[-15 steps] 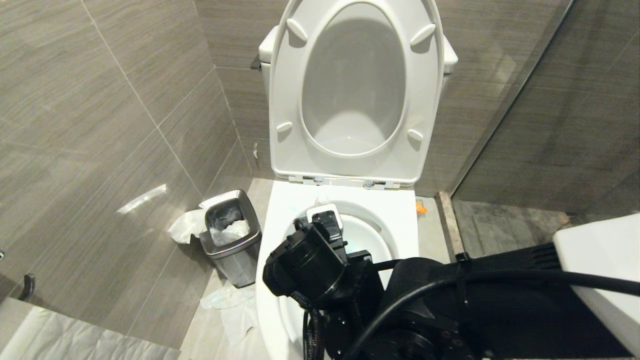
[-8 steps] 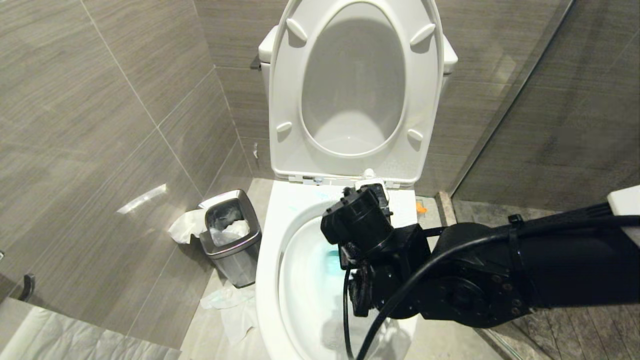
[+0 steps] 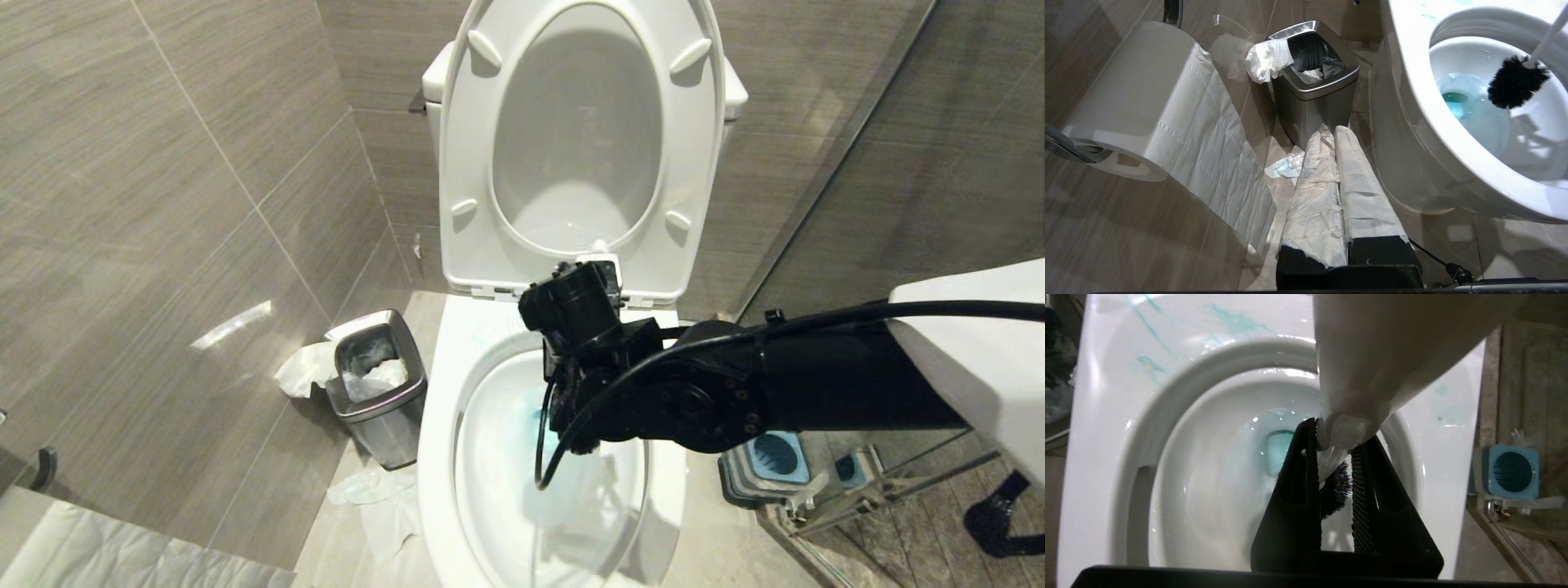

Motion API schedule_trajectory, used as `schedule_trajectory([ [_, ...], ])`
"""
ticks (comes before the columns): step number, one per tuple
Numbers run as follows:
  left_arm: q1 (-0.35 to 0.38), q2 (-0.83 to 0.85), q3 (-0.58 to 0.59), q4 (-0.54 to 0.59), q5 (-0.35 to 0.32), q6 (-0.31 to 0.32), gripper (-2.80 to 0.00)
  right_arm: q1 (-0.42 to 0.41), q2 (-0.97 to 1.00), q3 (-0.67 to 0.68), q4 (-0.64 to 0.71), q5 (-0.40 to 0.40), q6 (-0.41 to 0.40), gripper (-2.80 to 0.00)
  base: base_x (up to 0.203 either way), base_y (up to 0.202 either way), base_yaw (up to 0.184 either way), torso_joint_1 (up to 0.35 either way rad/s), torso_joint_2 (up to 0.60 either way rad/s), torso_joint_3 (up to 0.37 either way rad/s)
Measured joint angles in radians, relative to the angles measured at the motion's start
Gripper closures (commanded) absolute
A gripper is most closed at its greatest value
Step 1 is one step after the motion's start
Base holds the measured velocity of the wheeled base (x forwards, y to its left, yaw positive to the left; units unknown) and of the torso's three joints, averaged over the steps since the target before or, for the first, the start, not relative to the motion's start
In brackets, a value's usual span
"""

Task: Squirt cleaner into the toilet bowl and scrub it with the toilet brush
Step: Scrub the toilet bowl

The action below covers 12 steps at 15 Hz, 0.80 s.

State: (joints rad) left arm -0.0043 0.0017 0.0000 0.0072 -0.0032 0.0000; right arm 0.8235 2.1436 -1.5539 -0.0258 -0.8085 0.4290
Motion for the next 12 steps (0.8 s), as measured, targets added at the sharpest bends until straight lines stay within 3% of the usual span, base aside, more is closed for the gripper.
schedule_trajectory([
  [5, -0.001, 0.000, 0.000, 0.000, 0.000, 0.000, 0.00, 0.011, 0.110, -0.158, 0.002, -0.001, -0.023, 0.00, 0.000, 0.000, 0.000, 0.000, 0.00, 0.000],
  [12, -0.001, 0.000, 0.000, 0.000, 0.000, 0.000, 0.00, 0.094, 0.201, -0.296, 0.008, 0.002, -0.029, 0.00, 0.000, 0.000, 0.000, 0.000, 0.00, 0.000],
])
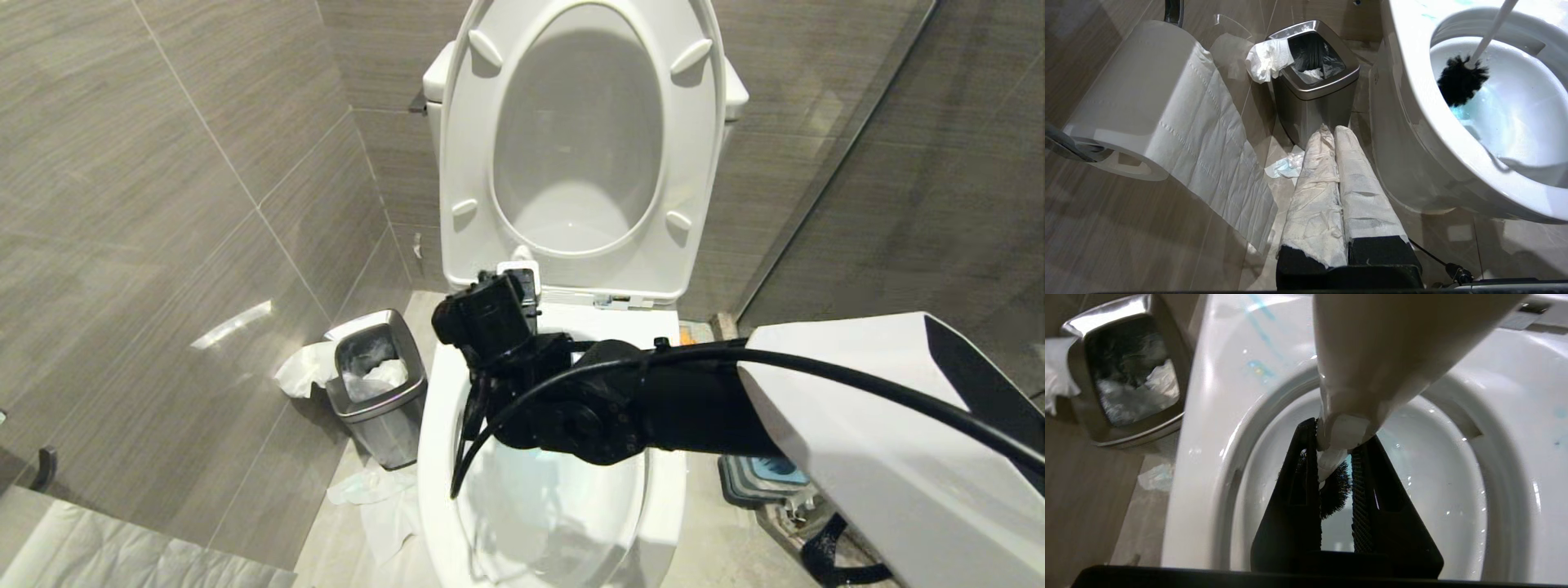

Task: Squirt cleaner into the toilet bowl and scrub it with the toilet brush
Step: Scrub the toilet bowl

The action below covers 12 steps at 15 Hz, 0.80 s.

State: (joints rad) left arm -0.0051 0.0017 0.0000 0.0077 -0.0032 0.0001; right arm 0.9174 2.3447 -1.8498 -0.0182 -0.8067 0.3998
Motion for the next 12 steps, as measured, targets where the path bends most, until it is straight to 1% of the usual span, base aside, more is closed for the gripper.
schedule_trajectory([
  [2, 0.001, 0.000, 0.000, 0.000, 0.000, 0.000, 0.00, 0.035, 0.000, 0.022, 0.008, 0.001, 0.002, 0.00, 0.000, 0.000, 0.000, 0.000, 0.00, 0.000],
  [7, 0.000, 0.000, 0.000, 0.000, 0.000, 0.000, 0.00, 0.119, -0.068, 0.160, 0.008, 0.004, 0.006, 0.00, 0.000, 0.000, 0.000, 0.000, 0.00, 0.000],
  [12, 0.001, 0.000, 0.000, 0.000, 0.000, 0.000, 0.00, 0.134, -0.179, 0.346, 0.002, 0.002, 0.013, 0.00, 0.000, 0.000, 0.000, 0.000, 0.00, 0.000],
])
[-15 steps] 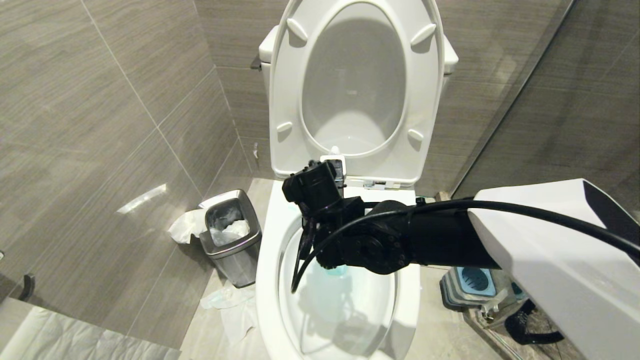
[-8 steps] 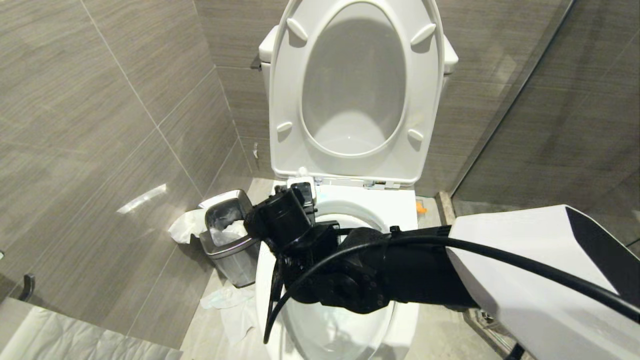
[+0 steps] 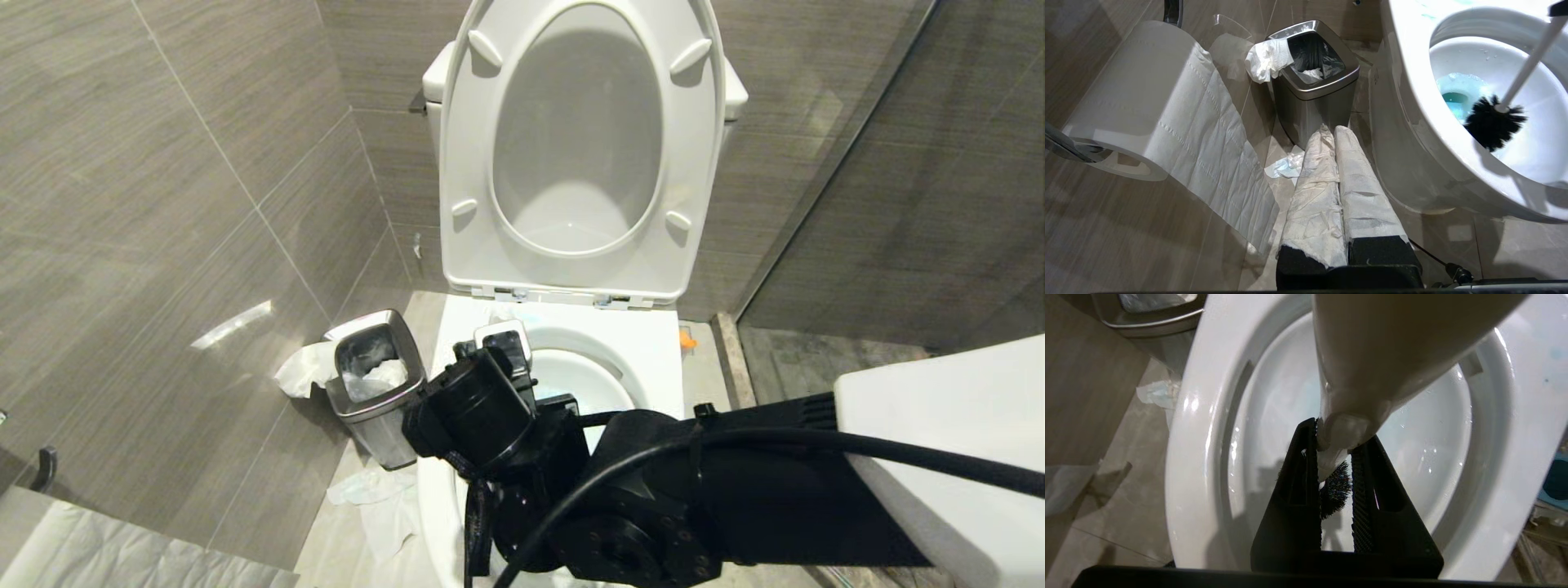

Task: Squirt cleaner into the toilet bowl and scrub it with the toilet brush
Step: Scrub the toilet bowl

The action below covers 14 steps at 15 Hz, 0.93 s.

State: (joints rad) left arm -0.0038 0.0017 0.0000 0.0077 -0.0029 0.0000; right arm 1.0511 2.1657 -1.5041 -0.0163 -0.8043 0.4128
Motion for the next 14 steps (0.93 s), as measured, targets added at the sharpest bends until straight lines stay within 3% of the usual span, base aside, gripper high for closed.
schedule_trajectory([
  [6, -0.001, 0.000, 0.000, 0.000, 0.000, 0.000, 0.00, -0.078, -0.121, 0.121, -0.003, -0.001, 0.003, 0.00, 0.000, 0.000, 0.000, 0.000, 0.00, 0.000],
  [14, 0.000, 0.000, 0.000, 0.000, 0.000, 0.000, 0.00, -0.194, -0.128, 0.028, -0.002, -0.006, -0.009, 0.00, 0.000, 0.000, 0.000, 0.000, 0.00, 0.000],
])
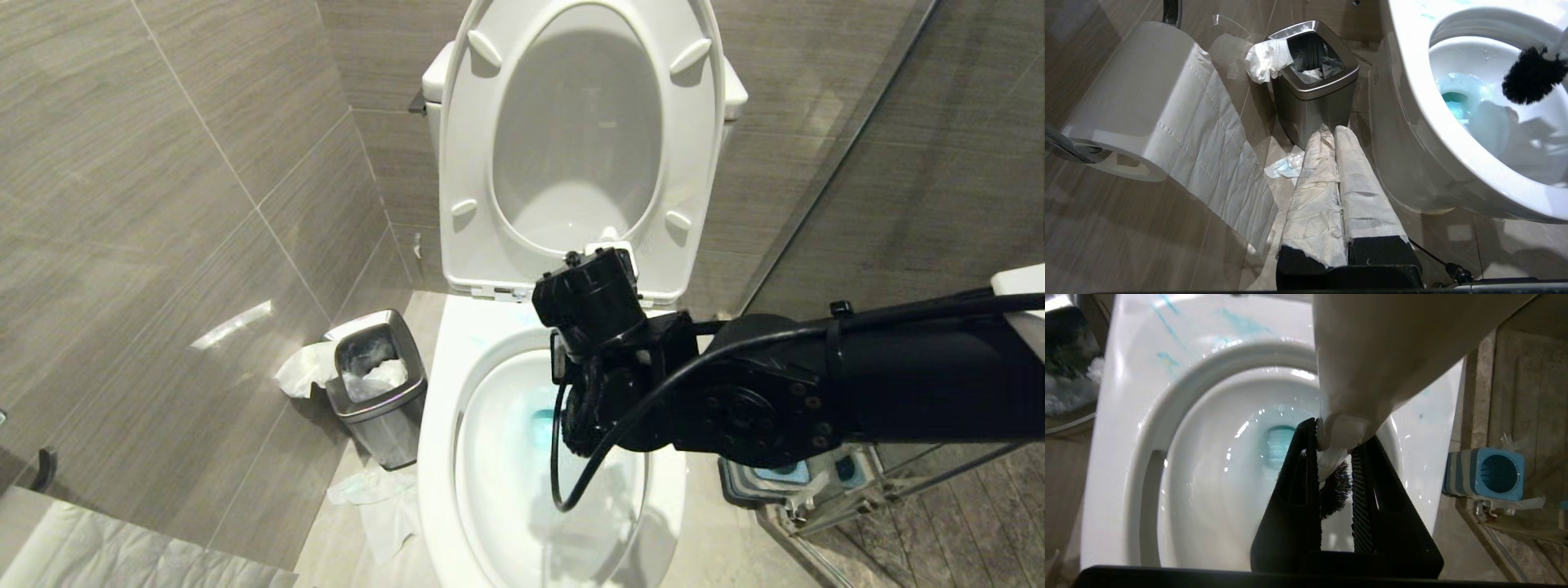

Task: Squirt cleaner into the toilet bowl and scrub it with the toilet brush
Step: Scrub the toilet bowl

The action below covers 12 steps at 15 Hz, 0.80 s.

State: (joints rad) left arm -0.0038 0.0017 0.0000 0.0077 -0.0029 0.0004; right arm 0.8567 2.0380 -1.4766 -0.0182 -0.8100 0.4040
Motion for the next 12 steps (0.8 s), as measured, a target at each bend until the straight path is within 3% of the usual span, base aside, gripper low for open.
schedule_trajectory([
  [12, 0.000, 0.000, 0.000, 0.000, 0.000, 0.000, 0.00, -0.046, 0.237, -0.302, 0.008, -0.004, -0.011, 0.00, 0.000, 0.000, 0.000, 0.000, 0.00, 0.000],
])
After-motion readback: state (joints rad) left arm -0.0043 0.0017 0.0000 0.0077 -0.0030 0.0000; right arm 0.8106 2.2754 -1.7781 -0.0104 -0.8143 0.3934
